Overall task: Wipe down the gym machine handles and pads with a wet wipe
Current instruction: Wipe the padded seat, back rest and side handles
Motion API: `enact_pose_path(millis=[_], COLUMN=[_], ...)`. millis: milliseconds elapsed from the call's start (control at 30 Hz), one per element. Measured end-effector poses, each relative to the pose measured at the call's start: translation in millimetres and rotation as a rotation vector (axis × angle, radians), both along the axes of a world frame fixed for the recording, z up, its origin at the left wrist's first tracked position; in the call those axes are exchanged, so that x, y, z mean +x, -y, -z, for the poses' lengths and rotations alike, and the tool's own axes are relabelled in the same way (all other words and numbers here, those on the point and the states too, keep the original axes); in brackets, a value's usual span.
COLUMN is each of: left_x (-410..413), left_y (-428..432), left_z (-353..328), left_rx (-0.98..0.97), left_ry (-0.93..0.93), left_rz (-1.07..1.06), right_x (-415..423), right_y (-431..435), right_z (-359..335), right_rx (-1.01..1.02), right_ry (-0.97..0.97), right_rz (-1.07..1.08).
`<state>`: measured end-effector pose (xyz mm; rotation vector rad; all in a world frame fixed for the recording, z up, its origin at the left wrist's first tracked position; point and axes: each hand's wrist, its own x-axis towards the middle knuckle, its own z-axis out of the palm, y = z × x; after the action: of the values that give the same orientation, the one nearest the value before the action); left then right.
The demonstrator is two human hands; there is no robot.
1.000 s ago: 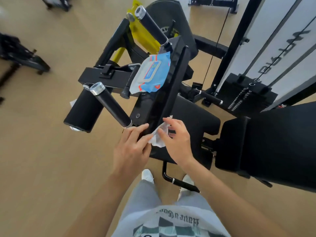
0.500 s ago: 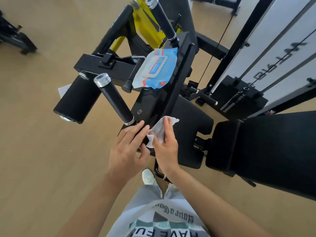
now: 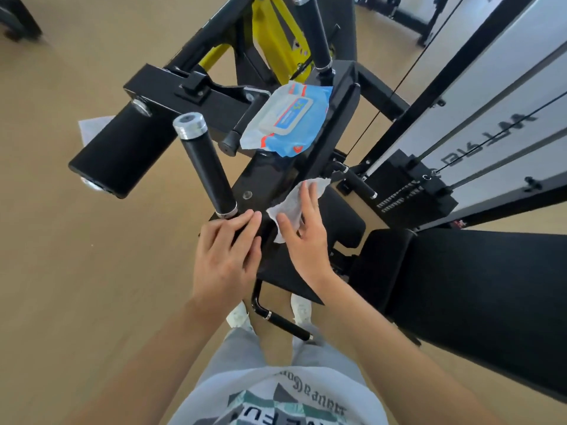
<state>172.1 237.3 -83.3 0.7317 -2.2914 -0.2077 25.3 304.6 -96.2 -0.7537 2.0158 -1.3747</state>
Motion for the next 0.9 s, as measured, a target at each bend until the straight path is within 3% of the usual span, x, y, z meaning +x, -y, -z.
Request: enact_pose_path(millis=[300,767,900], left_x=[-25,-64,-70], left_y=[-30,-46,-46], left_z=[-4,3,7], left_rx=[0.037,0.018,0.009], left_ry=[-0.055,-0.128,-0.14], left_rz=[-0.287,-0.605,-0.656], right_x=[4,-132,-138], right_y=[-25,25,31], right_z=[17,30,29], right_rx=[-0.106,-0.03,0.007], right_ry=[0.02,-0.379,-0.432], right_rz=[-0.252,-0.341,-0.371])
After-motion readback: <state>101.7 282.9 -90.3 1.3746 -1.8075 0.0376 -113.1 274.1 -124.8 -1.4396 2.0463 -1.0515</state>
